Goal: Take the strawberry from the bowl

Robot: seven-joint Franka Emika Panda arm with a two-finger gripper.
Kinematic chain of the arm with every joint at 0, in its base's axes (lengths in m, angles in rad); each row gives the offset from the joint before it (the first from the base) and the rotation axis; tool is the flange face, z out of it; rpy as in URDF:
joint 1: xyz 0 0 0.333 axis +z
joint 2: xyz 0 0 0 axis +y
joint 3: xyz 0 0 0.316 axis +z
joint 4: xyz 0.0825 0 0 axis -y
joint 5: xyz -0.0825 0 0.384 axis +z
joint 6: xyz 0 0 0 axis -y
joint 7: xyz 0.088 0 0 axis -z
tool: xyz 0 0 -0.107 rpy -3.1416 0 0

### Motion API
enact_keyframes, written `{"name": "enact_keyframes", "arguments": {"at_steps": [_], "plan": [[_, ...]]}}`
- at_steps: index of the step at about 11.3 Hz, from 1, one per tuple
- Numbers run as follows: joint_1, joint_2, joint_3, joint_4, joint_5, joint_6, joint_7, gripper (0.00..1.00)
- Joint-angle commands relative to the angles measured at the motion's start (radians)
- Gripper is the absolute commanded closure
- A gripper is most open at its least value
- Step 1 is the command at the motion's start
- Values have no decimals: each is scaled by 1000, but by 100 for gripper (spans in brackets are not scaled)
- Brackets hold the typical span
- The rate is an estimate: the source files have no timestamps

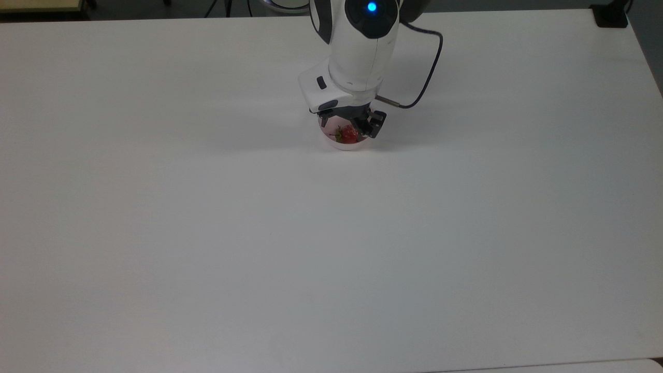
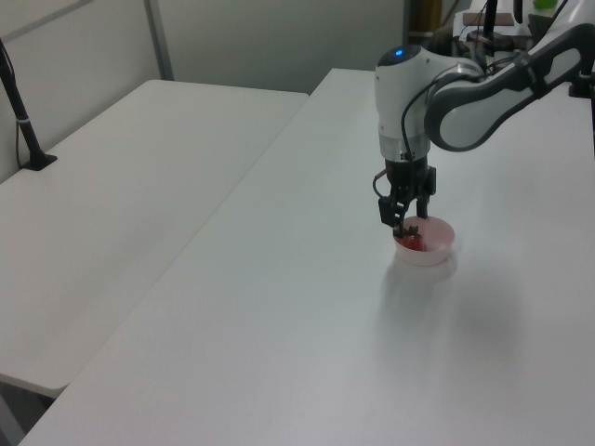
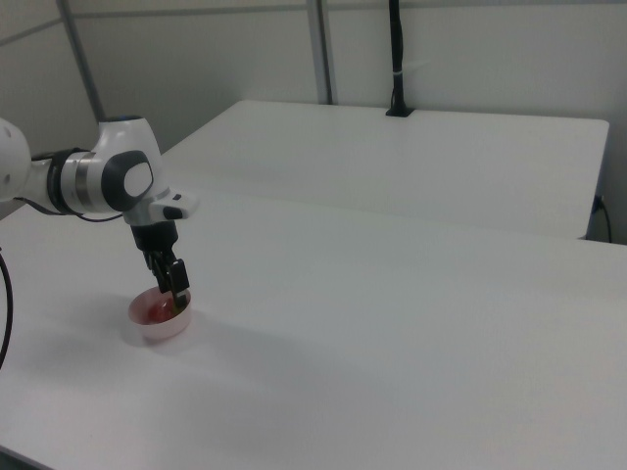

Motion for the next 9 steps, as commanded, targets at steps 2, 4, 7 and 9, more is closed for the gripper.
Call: {"name": "enact_keyframes", "arguments": {"at_steps": [2,4,7,9], "plan": [[10,-10,-1,-49,13,47,43,24],[12,7,-1,-61,10,59,43,23],[12,9,-1,-89,9,123,44,33],[9,9,-1,-89,9,139,44,52]]}}
